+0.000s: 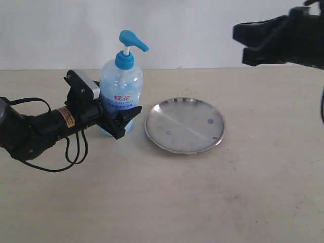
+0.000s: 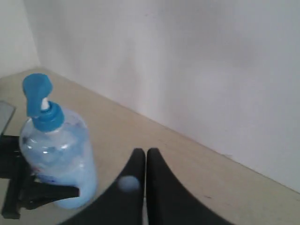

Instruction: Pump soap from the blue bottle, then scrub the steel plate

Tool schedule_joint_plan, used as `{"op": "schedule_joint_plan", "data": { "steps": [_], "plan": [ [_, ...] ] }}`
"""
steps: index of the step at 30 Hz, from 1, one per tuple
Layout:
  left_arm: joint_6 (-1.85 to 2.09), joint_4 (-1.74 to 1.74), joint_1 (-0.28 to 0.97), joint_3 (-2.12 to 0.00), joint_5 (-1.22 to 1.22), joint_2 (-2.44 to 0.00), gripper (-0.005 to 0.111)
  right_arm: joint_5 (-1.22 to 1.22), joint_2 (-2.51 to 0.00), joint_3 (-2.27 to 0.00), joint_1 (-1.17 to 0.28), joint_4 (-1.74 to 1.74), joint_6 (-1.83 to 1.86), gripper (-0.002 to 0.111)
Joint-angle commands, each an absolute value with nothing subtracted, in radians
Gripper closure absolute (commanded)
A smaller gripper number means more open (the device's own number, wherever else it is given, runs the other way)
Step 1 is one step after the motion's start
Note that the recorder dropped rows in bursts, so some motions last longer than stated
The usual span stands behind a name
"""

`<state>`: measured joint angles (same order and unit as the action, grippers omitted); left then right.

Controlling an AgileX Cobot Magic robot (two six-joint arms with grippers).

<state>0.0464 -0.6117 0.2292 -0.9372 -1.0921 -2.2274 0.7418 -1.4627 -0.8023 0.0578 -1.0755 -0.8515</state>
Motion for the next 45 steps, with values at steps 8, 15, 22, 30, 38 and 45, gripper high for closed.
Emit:
{"op": "schedule_joint_plan", "data": {
  "steps": [8, 15, 22, 30, 38, 45],
  "plan": [
    [0.174, -0.506, 0.273, -0.988, -0.926, -2.23, 0.103, 0.527, -1.629, -1.14, -0.381, -1.421, -1.201, 0.108],
    [0.172, -0.512, 0.273, -1.012, -0.913, -2.23, 0.103, 0.272, -1.667, -1.14, -0.411, -1.479, -1.288, 0.108],
    [0.172, -0.512, 0.273, -1.012, -0.913, -2.23, 0.103, 0.203, -1.7, -1.14, -0.411, -1.477, -1.246, 0.108],
    [0.172, -0.512, 0.273, -1.012, -0.913, -2.23, 0.103, 0.168, -1.7, -1.14, -0.411, -1.475, -1.246, 0.108],
    [0.172, -0.514, 0.273, -1.012, -0.915, -2.23, 0.103, 0.217, -1.7, -1.14, -0.411, -1.47, -1.217, 0.108],
    [0.172, -0.516, 0.273, -1.012, -0.912, -2.23, 0.103, 0.217, -1.696, -1.145, -0.411, -1.463, -1.218, 0.108]
  ]
}}
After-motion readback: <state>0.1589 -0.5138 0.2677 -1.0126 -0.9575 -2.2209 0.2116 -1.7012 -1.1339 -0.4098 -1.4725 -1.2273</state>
